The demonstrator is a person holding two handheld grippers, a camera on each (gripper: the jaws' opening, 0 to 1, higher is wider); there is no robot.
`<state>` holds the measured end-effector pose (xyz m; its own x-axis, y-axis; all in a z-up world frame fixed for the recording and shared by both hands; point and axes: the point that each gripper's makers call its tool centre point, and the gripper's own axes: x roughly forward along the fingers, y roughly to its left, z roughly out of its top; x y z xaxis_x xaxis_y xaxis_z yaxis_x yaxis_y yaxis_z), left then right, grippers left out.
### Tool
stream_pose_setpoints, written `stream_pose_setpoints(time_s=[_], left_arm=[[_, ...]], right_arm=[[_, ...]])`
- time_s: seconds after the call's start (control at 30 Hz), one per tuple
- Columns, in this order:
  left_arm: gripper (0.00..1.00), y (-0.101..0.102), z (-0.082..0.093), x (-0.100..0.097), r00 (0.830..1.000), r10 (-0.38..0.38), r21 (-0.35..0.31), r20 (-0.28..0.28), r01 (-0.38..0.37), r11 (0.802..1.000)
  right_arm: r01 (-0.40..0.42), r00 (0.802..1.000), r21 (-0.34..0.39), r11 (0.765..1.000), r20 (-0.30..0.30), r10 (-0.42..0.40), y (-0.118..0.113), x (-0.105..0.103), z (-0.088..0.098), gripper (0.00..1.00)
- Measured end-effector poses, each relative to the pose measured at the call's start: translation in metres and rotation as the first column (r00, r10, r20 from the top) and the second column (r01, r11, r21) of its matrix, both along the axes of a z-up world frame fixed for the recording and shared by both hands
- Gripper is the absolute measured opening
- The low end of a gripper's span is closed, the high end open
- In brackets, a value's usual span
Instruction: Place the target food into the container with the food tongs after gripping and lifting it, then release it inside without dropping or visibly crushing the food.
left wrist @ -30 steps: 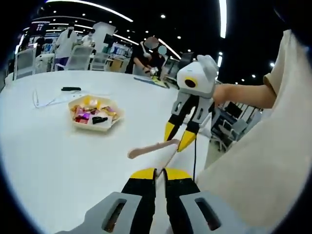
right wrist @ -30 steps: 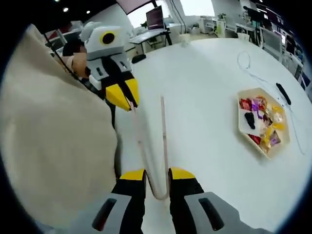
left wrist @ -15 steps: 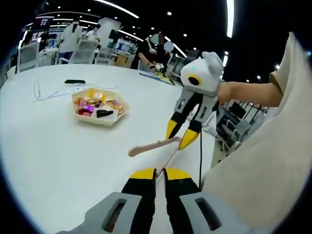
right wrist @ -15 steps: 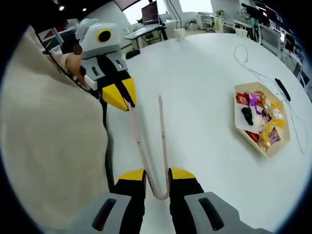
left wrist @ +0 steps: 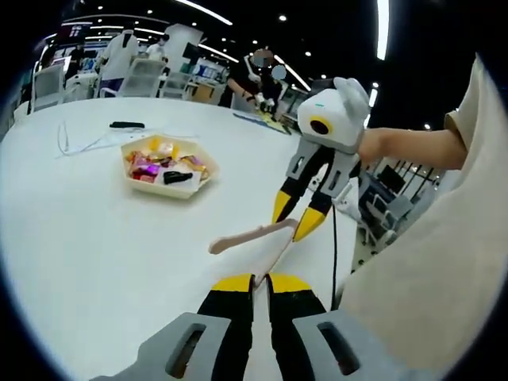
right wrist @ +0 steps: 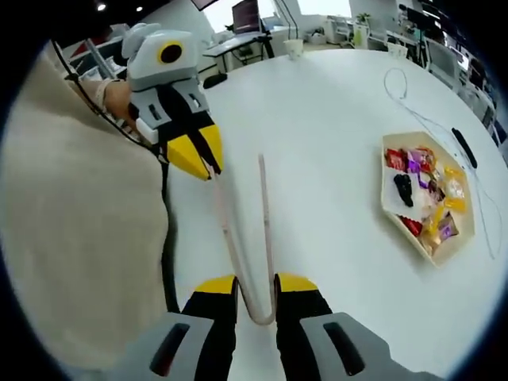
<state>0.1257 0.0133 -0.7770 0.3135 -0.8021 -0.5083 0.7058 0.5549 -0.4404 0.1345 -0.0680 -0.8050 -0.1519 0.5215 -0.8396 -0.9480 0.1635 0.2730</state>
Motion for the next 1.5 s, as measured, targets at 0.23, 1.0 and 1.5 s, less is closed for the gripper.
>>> stream_pose_setpoints(time_s=[0.23, 1.0, 1.5], left_arm=[[0.03, -0.001, -0.009, 0.005, 1.0, 0.009, 0.009, -0.019, -0.009, 1.0], [0.04, 0.002, -0.031, 0.024, 0.997, 0.034, 0.021, -0.069, -0.033, 0.999], [0.04, 0.004, -0.043, 0.035, 0.992, 0.061, 0.031, -0.107, -0.058, 0.998]], right_arm=[[-0.018, 1.0, -0.025, 1.0, -0.004, 0.018, -0.001, 0.005, -0.007, 0.17], [0.0, 1.0, -0.065, 0.998, -0.004, 0.0, -0.001, 0.023, -0.024, 0.17], [0.007, 1.0, -0.079, 0.997, -0.005, -0.008, 0.0, 0.033, -0.035, 0.17]])
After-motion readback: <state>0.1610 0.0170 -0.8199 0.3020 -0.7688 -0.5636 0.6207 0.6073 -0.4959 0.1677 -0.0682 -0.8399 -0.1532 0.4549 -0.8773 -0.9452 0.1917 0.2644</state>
